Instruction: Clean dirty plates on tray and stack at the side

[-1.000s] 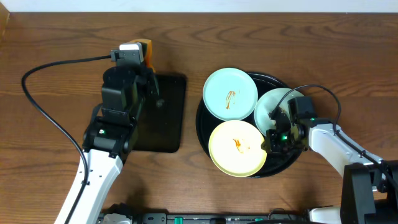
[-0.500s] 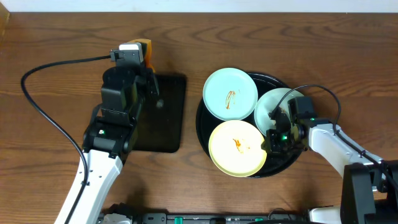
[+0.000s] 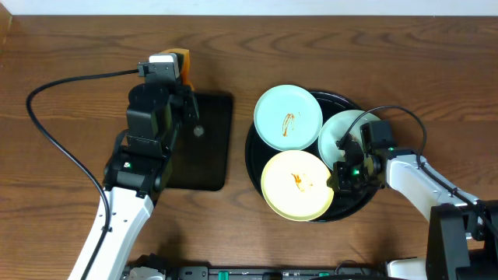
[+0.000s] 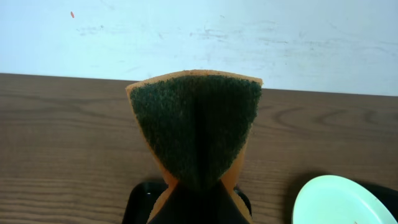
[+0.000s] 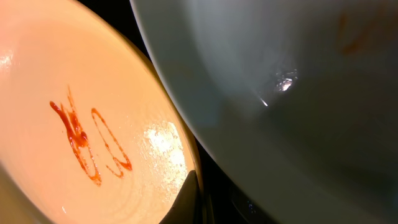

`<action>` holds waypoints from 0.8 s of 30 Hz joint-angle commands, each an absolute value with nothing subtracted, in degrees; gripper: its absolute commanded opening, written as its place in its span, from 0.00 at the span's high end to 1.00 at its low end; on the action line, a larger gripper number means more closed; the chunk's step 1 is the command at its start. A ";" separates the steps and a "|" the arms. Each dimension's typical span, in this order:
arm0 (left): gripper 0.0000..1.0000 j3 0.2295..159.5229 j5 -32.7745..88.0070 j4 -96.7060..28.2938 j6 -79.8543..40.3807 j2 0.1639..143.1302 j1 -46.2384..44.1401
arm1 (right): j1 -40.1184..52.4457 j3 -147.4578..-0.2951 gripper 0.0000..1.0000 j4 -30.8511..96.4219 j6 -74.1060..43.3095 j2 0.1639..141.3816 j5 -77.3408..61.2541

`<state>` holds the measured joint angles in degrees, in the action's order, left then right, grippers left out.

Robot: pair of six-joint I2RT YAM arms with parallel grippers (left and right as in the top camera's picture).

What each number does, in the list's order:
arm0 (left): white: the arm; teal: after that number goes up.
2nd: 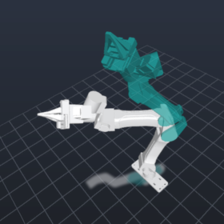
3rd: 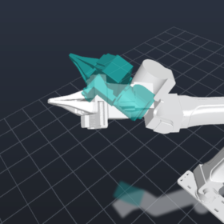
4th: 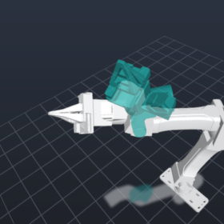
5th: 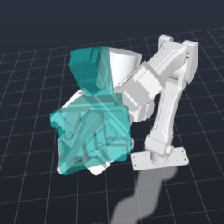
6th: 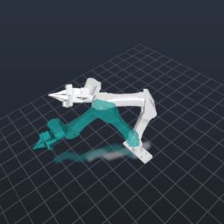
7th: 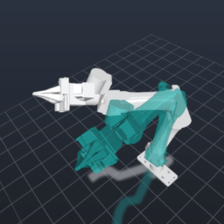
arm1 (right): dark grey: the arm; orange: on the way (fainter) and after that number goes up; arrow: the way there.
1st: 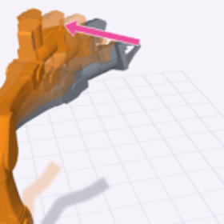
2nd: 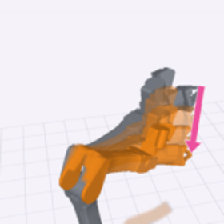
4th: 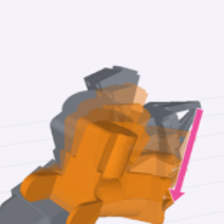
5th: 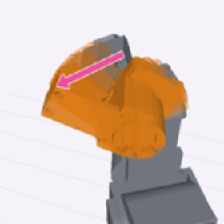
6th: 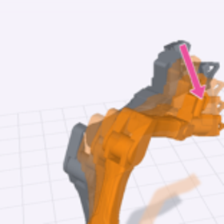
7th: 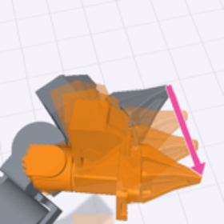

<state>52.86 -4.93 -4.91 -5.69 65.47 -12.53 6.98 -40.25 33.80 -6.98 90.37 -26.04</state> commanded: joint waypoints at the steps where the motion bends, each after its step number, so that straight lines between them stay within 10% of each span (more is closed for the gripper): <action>1: 0.93 54.65 -6.09 -4.40 -4.69 64.73 -12.56 | 6.85 -39.66 0.99 33.82 -6.79 91.02 -26.59; 24: 0.92 54.65 -6.09 -5.69 -4.69 64.73 -12.56 | 6.83 -39.66 0.99 34.04 -6.81 91.02 -26.61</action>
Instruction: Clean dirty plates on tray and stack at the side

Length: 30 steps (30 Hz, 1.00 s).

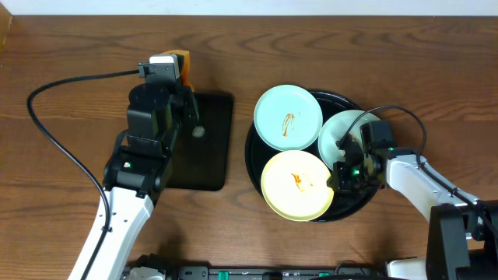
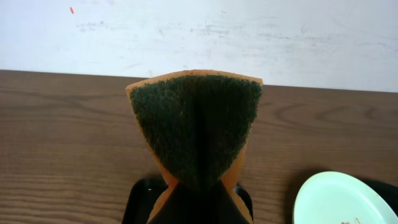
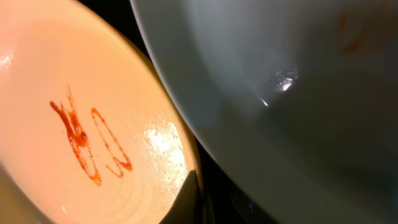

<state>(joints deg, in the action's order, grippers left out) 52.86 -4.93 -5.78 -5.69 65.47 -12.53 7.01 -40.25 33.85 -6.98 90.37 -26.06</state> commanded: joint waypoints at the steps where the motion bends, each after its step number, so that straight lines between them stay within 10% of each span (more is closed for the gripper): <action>1: 0.93 54.65 -6.09 -5.78 -4.69 64.73 -12.56 | 6.85 -39.66 0.99 34.04 -6.81 91.02 -26.61; 30: 0.92 54.61 -6.04 -15.53 -5.72 67.07 -12.58 | 6.83 -39.66 0.99 33.98 -6.79 91.02 -26.59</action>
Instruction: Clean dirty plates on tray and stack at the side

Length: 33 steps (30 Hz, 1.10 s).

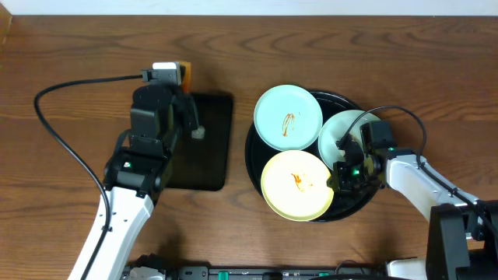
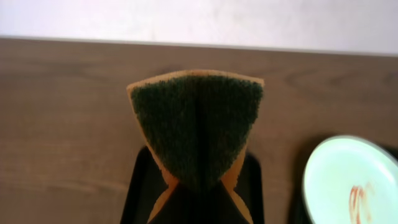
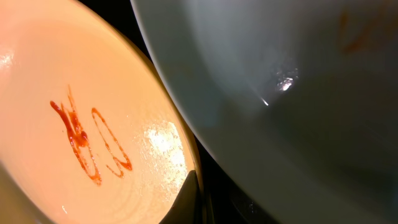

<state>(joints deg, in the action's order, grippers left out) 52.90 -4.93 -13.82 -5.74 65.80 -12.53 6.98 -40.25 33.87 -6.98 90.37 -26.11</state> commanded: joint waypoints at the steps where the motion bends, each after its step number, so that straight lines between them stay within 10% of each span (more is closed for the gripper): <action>1: 0.92 54.61 -6.02 -17.10 -6.92 67.70 -12.58 | 6.85 -39.64 0.99 33.93 -6.81 91.02 -26.61; 33: 0.93 53.04 9.43 -24.86 -14.33 90.30 -15.99 | 6.85 -39.66 0.99 33.87 -6.81 91.02 -26.61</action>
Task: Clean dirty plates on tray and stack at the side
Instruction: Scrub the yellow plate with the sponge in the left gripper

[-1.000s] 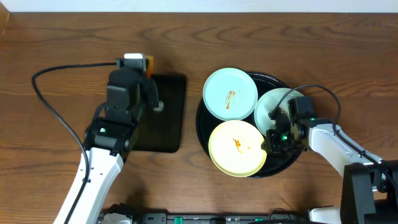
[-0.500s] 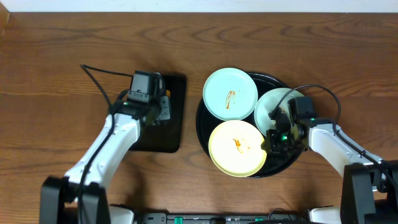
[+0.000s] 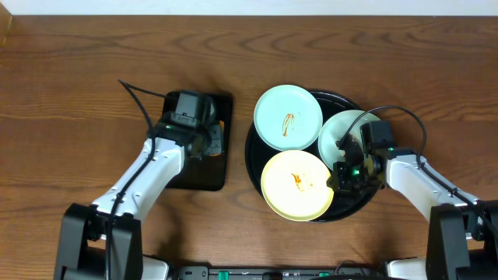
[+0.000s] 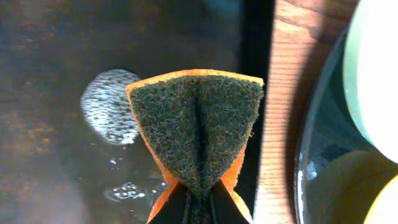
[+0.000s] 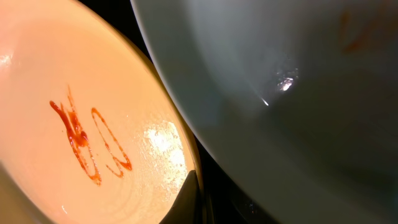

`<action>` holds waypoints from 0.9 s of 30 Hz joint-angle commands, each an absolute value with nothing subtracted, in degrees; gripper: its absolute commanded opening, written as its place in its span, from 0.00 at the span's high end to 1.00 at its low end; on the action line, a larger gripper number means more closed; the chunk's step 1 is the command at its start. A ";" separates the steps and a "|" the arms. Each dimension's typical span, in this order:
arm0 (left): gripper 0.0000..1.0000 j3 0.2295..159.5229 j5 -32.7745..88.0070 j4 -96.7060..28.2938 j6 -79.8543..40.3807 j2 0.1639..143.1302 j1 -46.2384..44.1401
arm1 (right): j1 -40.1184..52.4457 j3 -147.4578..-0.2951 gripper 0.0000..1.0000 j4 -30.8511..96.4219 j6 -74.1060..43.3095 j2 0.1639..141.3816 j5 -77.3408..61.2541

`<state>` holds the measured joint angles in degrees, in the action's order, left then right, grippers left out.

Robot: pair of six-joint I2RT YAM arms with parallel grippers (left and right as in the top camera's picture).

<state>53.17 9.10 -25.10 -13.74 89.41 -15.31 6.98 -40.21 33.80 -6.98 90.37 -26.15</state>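
My left gripper (image 3: 213,139) is shut on a folded orange sponge (image 4: 198,124), its dark green scouring side facing out. It hangs low over the right part of the black square tray (image 3: 187,175); whether it touches the wet bottom I cannot tell. A round black tray (image 3: 250,155) carries three plates, each streaked with ketchup: a mint plate (image 3: 288,117), a white plate (image 3: 342,128) and a yellow plate (image 3: 296,185). My right gripper (image 3: 339,177) is shut on the yellow plate's right rim (image 5: 193,168), under the white plate's edge (image 5: 280,93).
A foam patch (image 4: 111,115) and small bubbles lie on the square tray's wet bottom. A strip of bare wood (image 4: 283,124) separates the two trays. The left arm's cable (image 3: 136,93) loops over the table behind it.
My left gripper, then raised behind the square tray with the sponge facing the table's far side, is now low over the tray's right part, facing its wet bottom. The right gripper has not moved.
At first my left gripper held the sponge raised behind the square tray, facing the wall. Later it tilted down toward the table, and now it is low over the soapy tray. My right gripper stayed shut on the yellow plate's rim throughout.
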 commanded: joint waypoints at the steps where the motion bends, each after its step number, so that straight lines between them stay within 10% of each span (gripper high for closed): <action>1: 0.92 52.75 9.43 -24.67 -14.35 90.48 -16.14 | 6.85 -39.66 0.99 33.87 -6.81 91.02 -26.61; 27: 0.93 51.86 9.89 -23.40 -16.62 94.17 -23.81 | 6.85 -39.66 0.99 34.04 -6.79 91.02 -26.61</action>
<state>52.51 8.88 -23.83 -16.51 93.56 -22.55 6.98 -40.21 33.82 -6.98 90.37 -26.15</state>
